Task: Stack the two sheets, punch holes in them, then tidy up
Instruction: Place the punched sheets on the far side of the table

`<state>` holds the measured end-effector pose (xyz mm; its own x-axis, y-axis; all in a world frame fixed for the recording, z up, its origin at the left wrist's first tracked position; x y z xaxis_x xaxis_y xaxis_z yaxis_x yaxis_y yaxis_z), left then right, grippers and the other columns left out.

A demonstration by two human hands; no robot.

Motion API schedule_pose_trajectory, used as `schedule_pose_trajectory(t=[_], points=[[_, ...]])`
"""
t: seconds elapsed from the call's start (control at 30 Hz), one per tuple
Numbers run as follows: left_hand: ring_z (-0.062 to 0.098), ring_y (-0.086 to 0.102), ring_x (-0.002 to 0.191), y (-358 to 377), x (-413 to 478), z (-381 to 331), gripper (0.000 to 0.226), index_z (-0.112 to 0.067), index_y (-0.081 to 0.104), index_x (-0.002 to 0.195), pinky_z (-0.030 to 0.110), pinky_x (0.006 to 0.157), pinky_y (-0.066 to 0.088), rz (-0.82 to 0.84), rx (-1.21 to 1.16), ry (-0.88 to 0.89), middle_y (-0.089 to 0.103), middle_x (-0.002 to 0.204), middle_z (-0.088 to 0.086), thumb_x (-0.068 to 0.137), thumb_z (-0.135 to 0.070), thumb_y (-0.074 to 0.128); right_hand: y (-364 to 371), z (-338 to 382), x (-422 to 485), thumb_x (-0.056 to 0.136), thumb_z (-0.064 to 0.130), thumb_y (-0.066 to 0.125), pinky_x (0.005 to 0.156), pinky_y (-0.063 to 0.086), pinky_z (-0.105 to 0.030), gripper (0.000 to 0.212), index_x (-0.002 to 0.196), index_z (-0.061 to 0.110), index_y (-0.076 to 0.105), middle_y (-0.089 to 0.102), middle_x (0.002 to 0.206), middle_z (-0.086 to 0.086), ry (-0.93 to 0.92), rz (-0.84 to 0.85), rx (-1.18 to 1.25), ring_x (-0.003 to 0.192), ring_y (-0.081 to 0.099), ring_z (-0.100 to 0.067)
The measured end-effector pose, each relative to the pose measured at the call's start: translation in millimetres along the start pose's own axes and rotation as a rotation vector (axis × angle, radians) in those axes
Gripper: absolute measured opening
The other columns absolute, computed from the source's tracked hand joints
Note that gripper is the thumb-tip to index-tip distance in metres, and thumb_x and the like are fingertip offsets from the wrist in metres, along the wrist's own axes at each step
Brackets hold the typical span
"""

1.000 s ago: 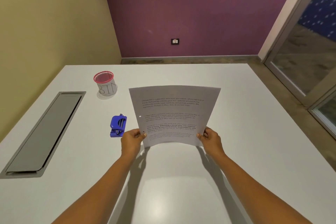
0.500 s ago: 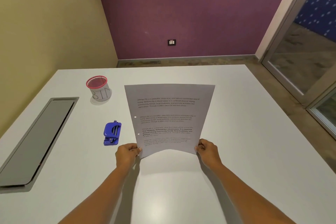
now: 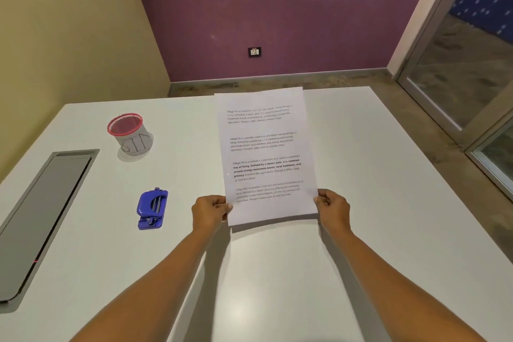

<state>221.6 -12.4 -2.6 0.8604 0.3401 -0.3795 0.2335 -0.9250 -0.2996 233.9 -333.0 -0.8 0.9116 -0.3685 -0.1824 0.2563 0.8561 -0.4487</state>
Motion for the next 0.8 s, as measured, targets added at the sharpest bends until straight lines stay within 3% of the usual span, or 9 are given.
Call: schedule_pose_trajectory(t=[0.07,0.27,0.33,0.5,0.6,0.7,0.8], points=[[0.028,0.063,0.072,20,7,-11,0.013,0.006,0.068,0.089,0.038,0.077,0.057,0.024,0.001,0.003,0.067,0.080,0.014,0.077,0.009,0.065,-15,0,14,0.089,0.000,0.054,0.087,0.047,-0.034,0.022,0.108,-0.001,0.065,0.068,0.101,-0.018,0.009,-0.053,0.013,0.097,0.062,-0.034],[0.028,0.059,0.069,91,33,-45,0.014,-0.005,0.064,0.069,0.047,0.082,0.054,0.123,0.041,0.050,0.065,0.077,0.018,0.075,0.007,0.067,-60,-6,71,0.088,0.000,0.056,0.092,0.037,-0.021,0.030,0.117,-0.004,0.060,0.064,0.118,-0.020,0.029,-0.143,0.023,0.112,0.058,-0.031],[0.025,0.055,0.065,118,41,-55,0.015,-0.005,0.062,0.066,0.044,0.078,0.054,0.150,0.061,0.067,0.063,0.073,0.017,0.074,0.006,0.067,-76,-9,92,0.088,-0.001,0.055,0.093,0.035,-0.021,0.030,0.118,-0.005,0.059,0.062,0.120,-0.021,0.030,-0.166,0.014,0.114,0.057,-0.032],[0.013,0.050,0.048,186,66,-78,0.008,-0.002,0.069,0.075,0.011,0.045,0.045,0.206,0.055,0.099,0.059,0.056,0.002,0.074,0.006,0.066,-113,-16,146,0.089,0.000,0.054,0.097,0.035,-0.023,0.030,0.118,-0.005,0.059,0.061,0.124,-0.020,0.044,-0.232,-0.019,0.117,0.055,-0.032],[0.012,0.048,0.047,226,79,-90,0.008,0.000,0.067,0.072,0.010,0.041,0.042,0.240,0.063,0.102,0.054,0.053,0.001,0.075,0.007,0.066,-132,-25,174,0.090,0.000,0.053,0.098,0.035,-0.025,0.029,0.118,-0.004,0.059,0.061,0.124,-0.021,0.065,-0.280,-0.023,0.116,0.055,-0.033],[0.015,0.045,0.045,263,91,-100,0.033,-0.010,0.053,0.051,0.015,0.042,0.042,0.275,0.083,0.127,0.048,0.048,0.000,0.075,0.010,0.064,-148,-34,198,0.090,-0.001,0.052,0.097,0.036,-0.024,0.029,0.118,-0.005,0.060,0.061,0.123,-0.021,0.081,-0.329,-0.035,0.116,0.056,-0.033],[0.016,0.046,0.046,293,104,-107,0.040,-0.012,0.047,0.046,0.014,0.043,0.042,0.296,0.107,0.134,0.046,0.048,0.000,0.075,0.011,0.062,-160,-44,223,0.090,-0.003,0.051,0.099,0.036,-0.026,0.029,0.117,-0.006,0.060,0.060,0.124,-0.022,0.090,-0.369,-0.031,0.116,0.055,-0.033]])
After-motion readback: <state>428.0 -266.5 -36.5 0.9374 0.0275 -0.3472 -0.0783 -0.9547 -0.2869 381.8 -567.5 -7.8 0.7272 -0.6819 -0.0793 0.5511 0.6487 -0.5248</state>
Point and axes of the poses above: each hand's wrist, its own x-axis towards the middle knuckle, its own y-axis out of the palm, z = x × y, the point moved 10 cm from there along x, towards the middle knuckle
